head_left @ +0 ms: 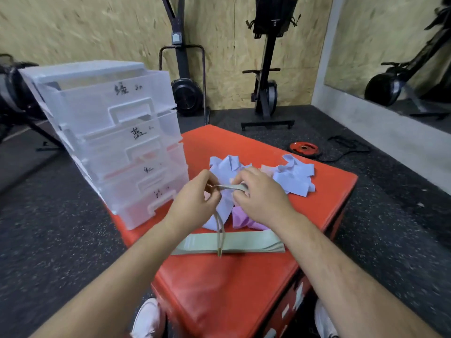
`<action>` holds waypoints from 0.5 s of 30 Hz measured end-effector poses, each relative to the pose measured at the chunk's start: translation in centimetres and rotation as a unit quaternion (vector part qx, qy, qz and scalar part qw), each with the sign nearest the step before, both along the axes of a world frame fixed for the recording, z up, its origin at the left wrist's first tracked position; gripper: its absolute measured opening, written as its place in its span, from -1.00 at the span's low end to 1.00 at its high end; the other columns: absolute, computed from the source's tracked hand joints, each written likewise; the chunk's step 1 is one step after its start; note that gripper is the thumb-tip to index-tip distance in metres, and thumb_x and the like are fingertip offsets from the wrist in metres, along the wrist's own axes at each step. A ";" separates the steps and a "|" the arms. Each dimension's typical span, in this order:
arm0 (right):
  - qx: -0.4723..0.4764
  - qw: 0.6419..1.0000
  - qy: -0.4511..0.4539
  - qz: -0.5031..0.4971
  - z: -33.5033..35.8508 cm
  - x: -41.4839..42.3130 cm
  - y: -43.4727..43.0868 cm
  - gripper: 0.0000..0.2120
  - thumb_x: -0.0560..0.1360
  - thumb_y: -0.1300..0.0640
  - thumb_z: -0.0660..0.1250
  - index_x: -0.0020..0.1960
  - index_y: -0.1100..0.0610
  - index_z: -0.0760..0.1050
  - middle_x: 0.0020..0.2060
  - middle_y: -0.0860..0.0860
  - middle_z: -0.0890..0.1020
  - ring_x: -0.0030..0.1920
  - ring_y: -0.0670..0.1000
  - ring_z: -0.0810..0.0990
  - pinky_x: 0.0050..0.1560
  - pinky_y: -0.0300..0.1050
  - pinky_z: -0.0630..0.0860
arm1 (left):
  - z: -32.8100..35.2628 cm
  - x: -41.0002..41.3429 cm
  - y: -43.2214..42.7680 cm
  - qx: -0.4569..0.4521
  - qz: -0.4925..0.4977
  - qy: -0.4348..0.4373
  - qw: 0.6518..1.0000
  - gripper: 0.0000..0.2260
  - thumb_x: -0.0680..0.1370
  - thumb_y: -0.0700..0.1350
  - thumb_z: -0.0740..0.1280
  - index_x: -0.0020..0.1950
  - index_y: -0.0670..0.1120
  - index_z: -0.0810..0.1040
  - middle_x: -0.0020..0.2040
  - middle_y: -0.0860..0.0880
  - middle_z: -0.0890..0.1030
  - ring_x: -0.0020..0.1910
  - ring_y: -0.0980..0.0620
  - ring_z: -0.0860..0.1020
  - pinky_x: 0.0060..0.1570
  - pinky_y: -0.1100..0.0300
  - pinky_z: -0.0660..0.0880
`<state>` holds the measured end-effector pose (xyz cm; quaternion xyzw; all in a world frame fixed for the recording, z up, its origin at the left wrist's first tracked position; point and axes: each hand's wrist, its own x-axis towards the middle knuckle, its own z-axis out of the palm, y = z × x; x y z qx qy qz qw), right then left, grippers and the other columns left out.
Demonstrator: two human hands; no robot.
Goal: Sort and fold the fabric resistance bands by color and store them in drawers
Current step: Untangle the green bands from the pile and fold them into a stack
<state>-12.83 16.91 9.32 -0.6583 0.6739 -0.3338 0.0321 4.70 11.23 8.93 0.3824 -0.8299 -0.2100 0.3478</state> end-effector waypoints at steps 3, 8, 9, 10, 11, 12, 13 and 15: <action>0.047 0.997 -0.030 0.047 -0.4 -0.5 1.1 -0.83 0.47 0.13 0.26 0.00 -0.04 0.57 -0.09 -0.15 0.63 -0.04 -0.08 0.58 -0.01 0.02 0.54 | -2.4 1.1 0.4 0.141 -0.035 0.042 0.989 -0.81 0.50 0.07 0.30 -0.10 -0.04 0.44 -0.29 0.05 0.59 -0.37 0.11 0.49 -0.30 0.19 0.43; 0.087 0.987 -0.130 0.023 0.5 -1.8 2.0 -0.82 0.47 0.26 0.34 -0.08 -0.02 0.55 -0.28 -0.10 0.66 -0.30 -0.22 0.57 -0.19 -0.24 0.47 | -4.2 2.7 -0.4 0.198 -0.098 -0.016 0.975 -0.87 0.49 -0.24 0.34 -0.08 -0.04 0.44 -0.26 0.10 0.53 -0.32 0.20 0.45 -0.22 0.25 0.44; 0.090 0.986 -0.142 0.015 0.7 -2.0 2.0 -0.84 0.47 0.28 0.34 -0.09 0.02 0.55 -0.30 -0.04 0.68 -0.36 -0.21 0.58 -0.22 -0.20 0.50 | -4.4 3.1 -0.6 0.221 -0.117 -0.022 0.968 -0.82 0.49 -0.27 0.33 -0.07 0.00 0.44 -0.25 0.11 0.54 -0.30 0.19 0.47 -0.19 0.26 0.45; 0.095 0.983 -0.155 0.011 0.9 -2.1 2.1 -0.87 0.48 0.28 0.35 -0.08 0.05 0.54 -0.31 0.02 0.70 -0.40 -0.19 0.59 -0.25 -0.16 0.53 | -4.7 3.5 -1.0 0.236 -0.129 -0.029 0.963 -0.80 0.48 -0.26 0.34 -0.07 0.05 0.45 -0.24 0.12 0.56 -0.26 0.17 0.50 -0.15 0.23 0.47; 0.104 0.980 -0.171 0.005 0.9 -2.5 2.2 -0.90 0.50 0.26 0.37 -0.07 0.08 0.54 -0.30 0.06 0.71 -0.42 -0.16 0.60 -0.31 -0.16 0.53 | -5.0 4.0 -1.6 0.247 -0.132 -0.036 0.959 -0.82 0.48 -0.23 0.35 -0.07 0.06 0.49 -0.22 0.13 0.59 -0.21 0.13 0.53 -0.09 0.15 0.50; 0.117 0.976 -0.186 -0.001 1.0 -2.8 2.2 -0.94 0.51 0.24 0.38 -0.06 0.11 0.55 -0.28 0.08 0.72 -0.43 -0.14 0.61 -0.38 -0.19 0.51 | -5.1 4.4 -2.1 0.259 -0.127 -0.041 0.957 -0.86 0.49 -0.21 0.38 -0.07 0.03 0.54 -0.20 0.14 0.63 -0.18 0.09 0.56 -0.04 0.07 0.53; 0.132 0.971 -0.200 -0.007 1.0 -3.3 2.2 -0.96 0.52 0.21 0.40 -0.05 0.13 0.56 -0.26 0.09 0.72 -0.42 -0.11 0.62 -0.43 -0.20 0.50 | -5.2 5.0 -2.7 0.272 -0.121 -0.042 0.954 -0.93 0.50 -0.21 0.42 -0.07 -0.06 0.58 -0.18 0.12 0.67 -0.16 0.07 0.58 0.00 0.01 0.54; 0.175 0.965 -0.195 -0.008 0.9 -4.3 2.2 -0.95 0.51 0.18 0.43 -0.05 0.14 0.57 -0.23 0.09 0.72 -0.37 -0.01 0.67 -0.45 -0.08 0.51 | -5.0 6.1 -3.6 0.295 -0.107 -0.022 0.949 -0.90 0.51 -0.19 0.47 -0.07 -0.19 0.60 -0.16 -0.02 0.70 -0.15 0.06 0.59 -0.02 0.05 0.52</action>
